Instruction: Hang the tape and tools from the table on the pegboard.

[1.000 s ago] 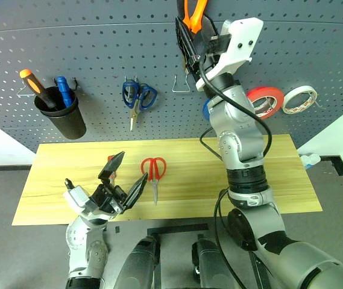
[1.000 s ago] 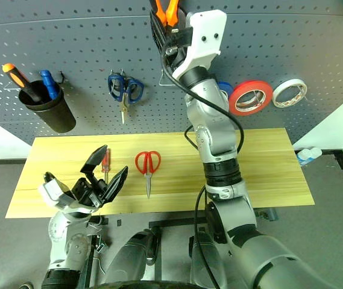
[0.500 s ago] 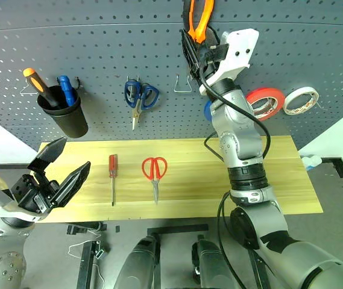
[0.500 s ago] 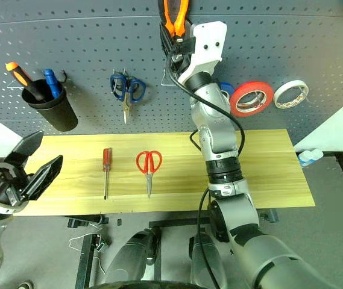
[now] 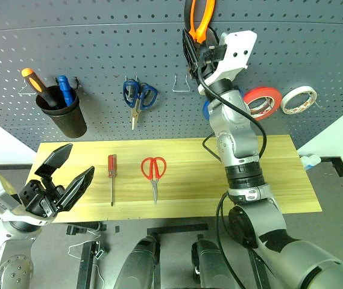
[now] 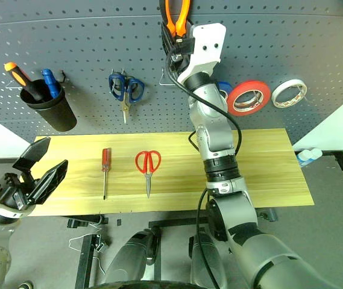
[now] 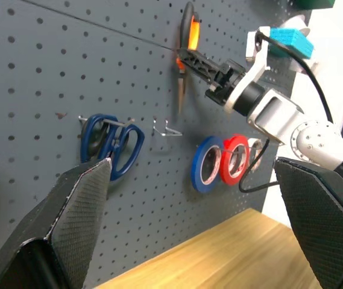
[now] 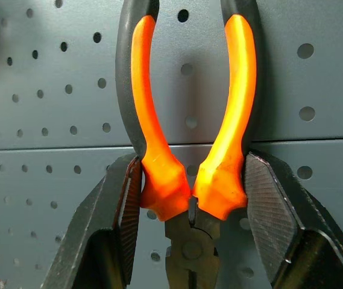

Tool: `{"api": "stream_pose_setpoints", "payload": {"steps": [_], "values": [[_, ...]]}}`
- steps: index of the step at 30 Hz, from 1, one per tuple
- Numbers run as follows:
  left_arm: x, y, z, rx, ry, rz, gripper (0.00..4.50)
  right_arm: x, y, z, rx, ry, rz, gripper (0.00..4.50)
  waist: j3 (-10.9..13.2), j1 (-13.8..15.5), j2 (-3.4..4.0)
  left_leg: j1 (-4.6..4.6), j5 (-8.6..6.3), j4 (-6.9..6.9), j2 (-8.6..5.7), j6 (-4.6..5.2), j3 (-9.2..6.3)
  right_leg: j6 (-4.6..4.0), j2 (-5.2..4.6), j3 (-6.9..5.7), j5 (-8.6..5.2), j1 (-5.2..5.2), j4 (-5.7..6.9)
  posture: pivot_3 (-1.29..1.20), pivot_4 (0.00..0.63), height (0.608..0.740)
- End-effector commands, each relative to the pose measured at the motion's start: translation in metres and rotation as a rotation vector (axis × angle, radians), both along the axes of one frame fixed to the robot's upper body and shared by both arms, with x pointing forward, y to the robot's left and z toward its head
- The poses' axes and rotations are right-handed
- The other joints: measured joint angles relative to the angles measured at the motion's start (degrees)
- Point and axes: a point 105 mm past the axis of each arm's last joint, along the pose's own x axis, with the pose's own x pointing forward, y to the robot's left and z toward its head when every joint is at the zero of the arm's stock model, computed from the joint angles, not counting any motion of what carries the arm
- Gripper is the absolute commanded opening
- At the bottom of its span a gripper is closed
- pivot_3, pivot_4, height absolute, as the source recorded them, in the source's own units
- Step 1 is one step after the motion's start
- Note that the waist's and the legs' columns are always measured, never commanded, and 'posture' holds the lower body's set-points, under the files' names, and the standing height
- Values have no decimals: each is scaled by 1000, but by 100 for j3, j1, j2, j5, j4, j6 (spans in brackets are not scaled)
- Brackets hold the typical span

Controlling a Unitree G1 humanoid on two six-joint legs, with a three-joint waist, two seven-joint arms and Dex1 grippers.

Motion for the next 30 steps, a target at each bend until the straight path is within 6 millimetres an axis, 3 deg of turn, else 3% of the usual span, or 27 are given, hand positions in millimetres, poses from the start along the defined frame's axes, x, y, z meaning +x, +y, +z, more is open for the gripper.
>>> {"api": "stream_pose_setpoints", "payload": {"steps": [1,9,30], "values": [[-1,-1,0,14,-5,-2,4500,-3,-1,19,78,-63,-33,2141,1,-3,1,1,0,0,1,0,0,-1,1,0,1,-1,0,212,261,740],[-3,-3,1,18,4,-12,4500,0,7,18,111,-54,-37,2141,10,2,6,7,9,-2,6,0,-3,-13,5,0,9,-9,1,218,276,740],[0,-5,-10,15,20,-49,4500,-14,28,-19,153,83,-30,2138,23,-18,11,6,29,-84,8,-19,-4,-22,2,6,6,-23,-21,197,291,740]]}}
